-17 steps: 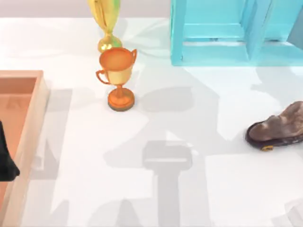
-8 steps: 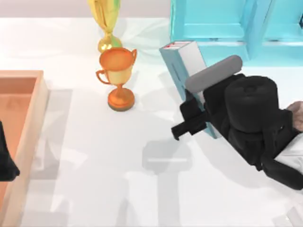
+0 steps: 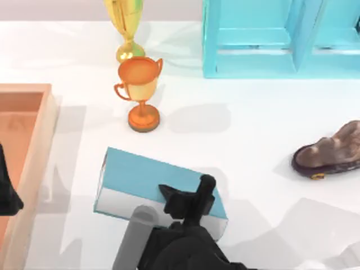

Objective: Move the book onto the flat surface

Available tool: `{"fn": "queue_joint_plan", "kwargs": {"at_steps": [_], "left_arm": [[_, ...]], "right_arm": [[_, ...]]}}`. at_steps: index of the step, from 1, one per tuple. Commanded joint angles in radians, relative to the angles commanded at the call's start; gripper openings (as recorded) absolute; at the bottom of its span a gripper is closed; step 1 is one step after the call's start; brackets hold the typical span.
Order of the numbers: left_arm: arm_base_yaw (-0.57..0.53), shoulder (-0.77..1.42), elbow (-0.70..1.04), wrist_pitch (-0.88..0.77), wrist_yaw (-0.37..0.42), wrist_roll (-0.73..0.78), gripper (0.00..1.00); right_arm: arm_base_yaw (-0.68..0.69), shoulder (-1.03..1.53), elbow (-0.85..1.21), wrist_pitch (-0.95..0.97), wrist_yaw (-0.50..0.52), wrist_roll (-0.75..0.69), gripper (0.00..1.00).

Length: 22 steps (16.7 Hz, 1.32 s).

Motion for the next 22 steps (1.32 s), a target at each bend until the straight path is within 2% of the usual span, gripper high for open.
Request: {"fn": "queue_joint_plan", "kwargs": {"at_steps": [4,8,22], "left_arm": [[0.000,0.000,0.000,0.000,0.000,0.000,1.00],[0.000,0.000,0.000,0.000,0.000,0.000,1.00],[0.000,0.000,0.000,0.000,0.000,0.000,1.00]], "right_arm": [[0.138,0.035,0.015,0.004,0.173,-0.225,0.00],[0.211,0.047,0.021,0.011,0.275,-0.350,0.00],[0.230,0.056,0.013,0.002,0.294,-0.337,0.00]]}}
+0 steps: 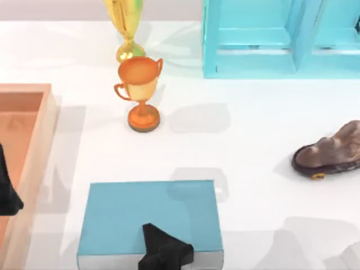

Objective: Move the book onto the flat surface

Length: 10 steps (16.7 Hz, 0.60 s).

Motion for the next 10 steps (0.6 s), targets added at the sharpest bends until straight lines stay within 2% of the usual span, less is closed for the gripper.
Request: {"fn": "queue_joint_plan", "kwargs": {"at_steps": [10], "left_arm": [[0.000,0.000,0.000,0.000,0.000,0.000,1.00]], "right_arm": [[0.000,0.087,-0.027,0.115,0.001,0.001,0.00]]}}
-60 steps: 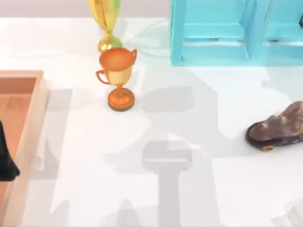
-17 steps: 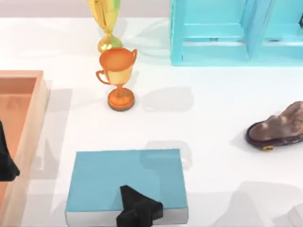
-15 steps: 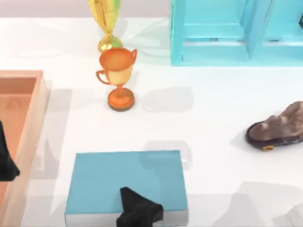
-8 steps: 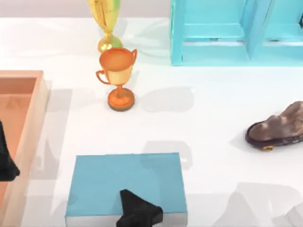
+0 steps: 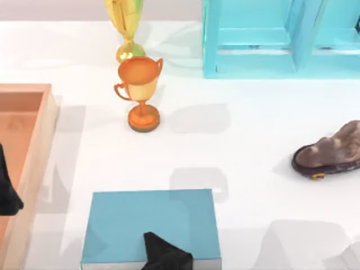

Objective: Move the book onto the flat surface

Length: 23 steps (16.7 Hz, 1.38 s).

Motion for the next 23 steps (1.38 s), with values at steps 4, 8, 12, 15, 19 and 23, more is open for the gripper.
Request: {"fn": "queue_joint_plan", "kwargs": {"at_steps": [4,8,12,15,19,23], "left_arm": [[0.000,0.000,0.000,0.000,0.000,0.000,1.00],[0.000,0.000,0.000,0.000,0.000,0.000,1.00],[0.000,0.000,0.000,0.000,0.000,0.000,1.00],[0.000,0.000,0.000,0.000,0.000,0.000,1.00],[0.000,0.000,0.000,0.000,0.000,0.000,1.00],[0.000,0.000,0.000,0.000,0.000,0.000,1.00]], "right_arm": [[-0.002,0.009,-0.004,0.012,-0.001,0.001,0.00],[-0.002,0.009,-0.004,0.012,-0.001,0.001,0.23],[-0.002,0.009,-0.004,0.012,-0.001,0.001,0.53],[-0.002,0.009,-0.004,0.012,-0.001,0.001,0.75],[-0.002,0.009,-0.004,0.012,-0.001,0.001,1.00],[-0.002,0.009,-0.004,0.012,-0.001,0.001,1.00]]}}
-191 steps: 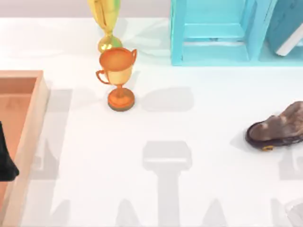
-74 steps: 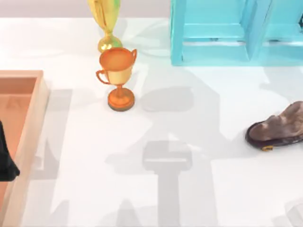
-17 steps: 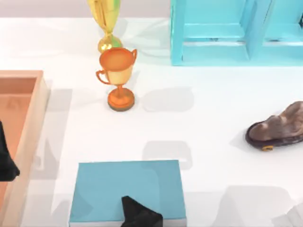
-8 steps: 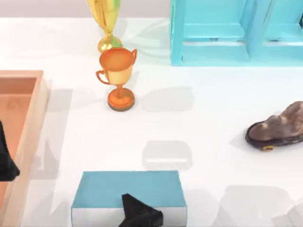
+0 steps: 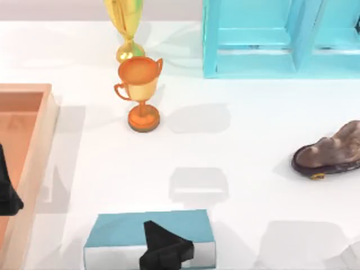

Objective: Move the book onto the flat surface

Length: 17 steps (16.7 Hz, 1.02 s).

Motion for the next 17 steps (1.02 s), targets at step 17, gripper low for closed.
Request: {"fn": "queue_joint_plan", "kwargs": {"at_steps": [17], "left_arm": [[0.000,0.000,0.000,0.000,0.000,0.000,1.00]], "right_arm": [[0.272,0.119,0.175,-0.717,0.004,0.549,1.00]]}}
